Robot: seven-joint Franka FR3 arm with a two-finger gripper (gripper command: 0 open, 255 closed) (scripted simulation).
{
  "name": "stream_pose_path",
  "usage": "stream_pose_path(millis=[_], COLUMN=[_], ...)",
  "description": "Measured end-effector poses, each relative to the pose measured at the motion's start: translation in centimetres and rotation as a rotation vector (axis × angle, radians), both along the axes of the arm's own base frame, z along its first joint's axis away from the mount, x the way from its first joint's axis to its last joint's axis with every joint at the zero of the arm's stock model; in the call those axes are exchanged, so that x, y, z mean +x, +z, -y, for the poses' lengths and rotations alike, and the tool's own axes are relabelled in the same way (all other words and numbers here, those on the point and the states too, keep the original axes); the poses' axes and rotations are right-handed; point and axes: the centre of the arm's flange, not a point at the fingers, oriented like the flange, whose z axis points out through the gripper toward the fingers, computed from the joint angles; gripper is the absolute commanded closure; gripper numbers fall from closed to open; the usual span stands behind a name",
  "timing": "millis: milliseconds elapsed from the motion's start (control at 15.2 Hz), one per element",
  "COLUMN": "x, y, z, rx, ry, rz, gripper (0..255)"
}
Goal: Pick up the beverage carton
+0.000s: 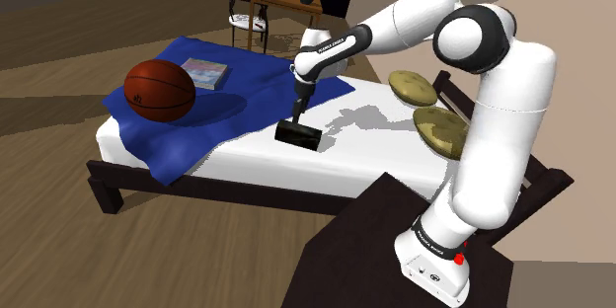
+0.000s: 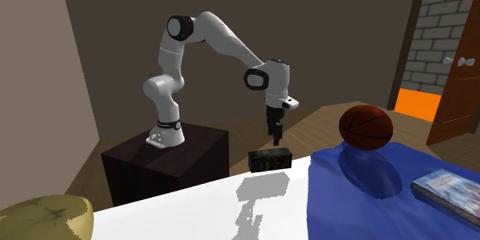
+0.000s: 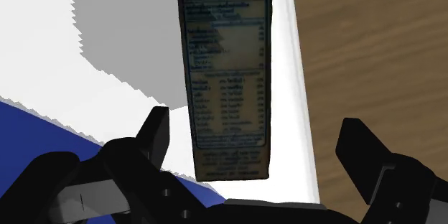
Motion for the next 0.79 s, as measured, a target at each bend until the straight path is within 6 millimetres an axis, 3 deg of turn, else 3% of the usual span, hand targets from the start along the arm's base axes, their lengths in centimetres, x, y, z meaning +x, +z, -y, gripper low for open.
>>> stream_pose_path(millis=[198,726,792], x=[2.6,3.1,3.1], y=[-2.2,-6.6,-6.8], z=[-0.7,-0.9,-0.9], rx=[-0.001,0.000,0.000], ry=[0.029,0.036,0.036], rz=[-0.001,-0.002,-0.002], gripper=[0,0,255])
